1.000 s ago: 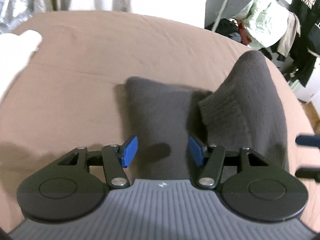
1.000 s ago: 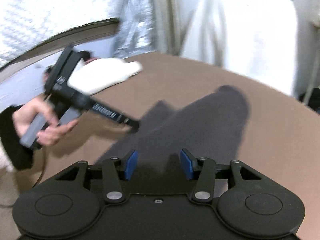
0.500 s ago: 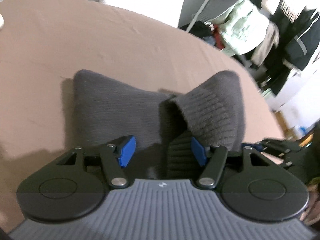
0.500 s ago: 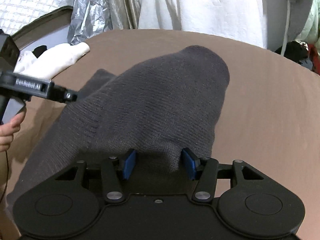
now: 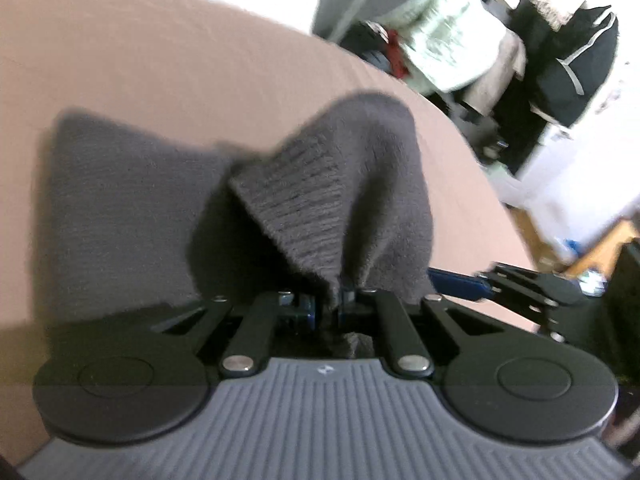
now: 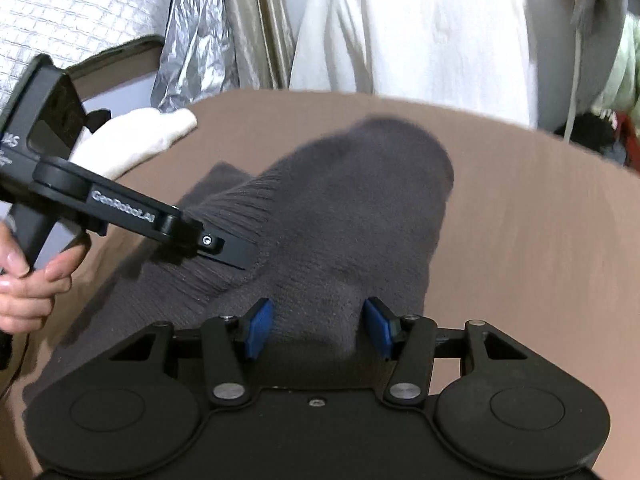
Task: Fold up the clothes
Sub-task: 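Press the folded sweater bundle flat with both grippers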
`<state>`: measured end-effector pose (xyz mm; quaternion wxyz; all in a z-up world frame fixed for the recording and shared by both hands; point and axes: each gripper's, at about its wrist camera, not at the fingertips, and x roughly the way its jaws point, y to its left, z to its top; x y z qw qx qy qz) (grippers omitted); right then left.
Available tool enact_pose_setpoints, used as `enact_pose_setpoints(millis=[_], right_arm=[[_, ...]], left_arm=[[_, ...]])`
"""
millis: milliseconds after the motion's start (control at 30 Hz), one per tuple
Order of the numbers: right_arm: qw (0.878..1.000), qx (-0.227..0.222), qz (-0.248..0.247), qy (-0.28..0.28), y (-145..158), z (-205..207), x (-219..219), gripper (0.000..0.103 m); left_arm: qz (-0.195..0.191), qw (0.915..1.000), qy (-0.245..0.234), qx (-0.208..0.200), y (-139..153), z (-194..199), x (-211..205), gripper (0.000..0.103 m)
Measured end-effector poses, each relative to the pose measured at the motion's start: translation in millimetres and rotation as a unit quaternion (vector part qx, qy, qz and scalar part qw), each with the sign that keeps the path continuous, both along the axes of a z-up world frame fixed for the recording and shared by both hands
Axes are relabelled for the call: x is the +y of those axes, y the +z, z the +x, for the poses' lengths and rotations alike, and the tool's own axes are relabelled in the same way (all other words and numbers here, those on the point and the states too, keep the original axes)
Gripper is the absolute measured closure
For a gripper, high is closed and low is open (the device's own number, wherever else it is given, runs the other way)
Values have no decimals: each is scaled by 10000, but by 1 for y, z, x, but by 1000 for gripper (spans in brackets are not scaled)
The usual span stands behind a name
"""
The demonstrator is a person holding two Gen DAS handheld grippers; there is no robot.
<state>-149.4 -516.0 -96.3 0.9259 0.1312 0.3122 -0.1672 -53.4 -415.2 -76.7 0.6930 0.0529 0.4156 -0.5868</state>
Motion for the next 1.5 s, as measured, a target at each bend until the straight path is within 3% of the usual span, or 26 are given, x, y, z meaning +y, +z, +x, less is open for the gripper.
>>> enact_pose_setpoints(millis=[67,167,233,267,300,333,367,400,533,567,600,633,733,900,1067,1267,1300,1367,1400,1500], right_arm=[[9995,-310,-3,-1,16,-6,3,46],[9946,-1029,-122,74,47,-23,13,46],[9917,-1243,-328,74,60,-27,19,46],[9921,-1207,-311,112,61,-23,19,46],[9946,-998,-244,174,55,-14,17,46],[9966,-770,-173,238,49,-4,16,46],[9981,-493,-172,338,39,6,18,46],[9986,-210,-178,443,29,17,21,46],[9933,691,-753,544,-2,43,40,44],[9929,703,-823,499,1,41,42,44],[9927,701,-877,452,4,38,44,45],[9924,698,-931,406,8,36,45,45],[9913,514,-1148,377,28,22,64,45],[9946,455,-613,700,35,-12,102,45],[9941,770,-334,681,12,-14,112,45],[9976,612,245,219,-3,-5,103,40],[9976,575,325,200,-3,-6,101,40],[9975,493,491,151,-2,-11,98,40],[9973,446,574,120,-2,-15,98,40],[9961,293,829,60,2,-23,93,40]], left_arm=[[-339,9947,174,-955,33,-18,18,96],[-747,9830,453,-1615,81,-33,57,95],[-548,9691,711,-2298,82,-36,71,95],[-245,9642,855,-2499,71,-31,72,95],[262,9692,936,-2265,46,-15,68,95],[767,9776,976,-1698,15,5,64,94],[1069,9823,1059,-1117,-12,22,65,94],[1087,9848,1098,-792,-25,32,68,92],[908,9883,975,-746,-6,38,72,77],[898,9887,1003,-655,0,40,74,72],[929,9886,1056,-547,3,44,79,59],[921,9891,1064,-442,5,46,85,52],[802,9928,886,-45,5,50,113,48],[939,9928,629,389,0,35,148,39],[820,9948,481,376,0,7,166,32],[976,9951,-71,145,-4,-23,151,25],[991,9950,-79,120,-6,-26,150,27],[1121,9937,14,-87,-10,-30,147,80],[1208,9925,43,-199,-9,-32,147,97],[962,9951,162,-149,6,-34,160,97]])
